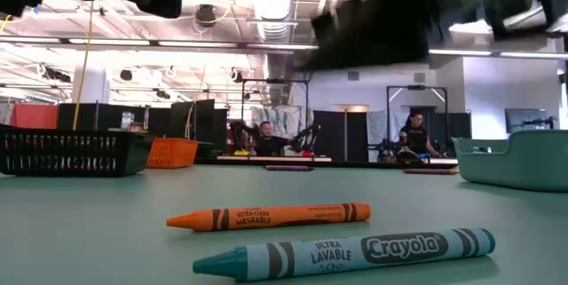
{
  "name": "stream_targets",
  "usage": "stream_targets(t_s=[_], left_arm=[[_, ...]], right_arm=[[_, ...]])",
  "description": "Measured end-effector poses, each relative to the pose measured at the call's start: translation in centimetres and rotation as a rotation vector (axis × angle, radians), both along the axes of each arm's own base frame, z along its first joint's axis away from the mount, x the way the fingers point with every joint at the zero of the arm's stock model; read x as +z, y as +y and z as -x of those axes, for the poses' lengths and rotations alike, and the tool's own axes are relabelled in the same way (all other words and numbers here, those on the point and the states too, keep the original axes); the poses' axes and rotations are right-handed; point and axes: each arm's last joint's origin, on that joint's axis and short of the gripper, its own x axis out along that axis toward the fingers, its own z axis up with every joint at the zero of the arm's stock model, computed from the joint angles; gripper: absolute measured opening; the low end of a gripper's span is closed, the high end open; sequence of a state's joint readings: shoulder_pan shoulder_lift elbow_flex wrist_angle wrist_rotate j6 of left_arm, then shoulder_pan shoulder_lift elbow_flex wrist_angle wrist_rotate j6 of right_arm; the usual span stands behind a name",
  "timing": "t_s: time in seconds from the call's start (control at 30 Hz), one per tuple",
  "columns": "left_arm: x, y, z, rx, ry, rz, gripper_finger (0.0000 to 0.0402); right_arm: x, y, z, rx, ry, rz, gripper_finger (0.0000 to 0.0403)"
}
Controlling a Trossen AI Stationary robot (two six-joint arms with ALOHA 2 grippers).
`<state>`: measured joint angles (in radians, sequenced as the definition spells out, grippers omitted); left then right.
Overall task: Sort crayons
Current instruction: Put the violet crayon into the black bin
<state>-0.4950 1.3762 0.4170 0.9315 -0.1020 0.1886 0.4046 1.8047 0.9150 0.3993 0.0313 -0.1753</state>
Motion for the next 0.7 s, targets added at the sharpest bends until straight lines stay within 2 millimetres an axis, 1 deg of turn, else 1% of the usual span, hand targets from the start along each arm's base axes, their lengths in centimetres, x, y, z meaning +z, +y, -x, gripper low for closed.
stream_targets(t_s=[0.17, 0.27, 0.5, 0.7], left_arm=[[-0.6, 1.0, 0.1, 0.009, -0.022, -0.058, 0.0109], [-0.2, 1.5, -0.2, 0.028, -0.063, -0.059, 0.0109], [1.4, 1.7, -0.1, 0.072, -0.244, -0.061, 0.0109], [2.5, 1.9, -0.1, 0.161, -0.336, -0.071, 0.0109]], right_arm=[[3.1, -0.3, -0.9, 0.083, -0.291, -0.024, 0.0003], [4.6, -0.9, -1.4, 0.073, -0.453, -0.072, 0.0003], [6.0, -2.9, -2.1, -0.025, -0.579, -0.145, 0.0003], [6.3, -3.8, -2.3, -0.074, -0.606, -0.177, 0.0003]])
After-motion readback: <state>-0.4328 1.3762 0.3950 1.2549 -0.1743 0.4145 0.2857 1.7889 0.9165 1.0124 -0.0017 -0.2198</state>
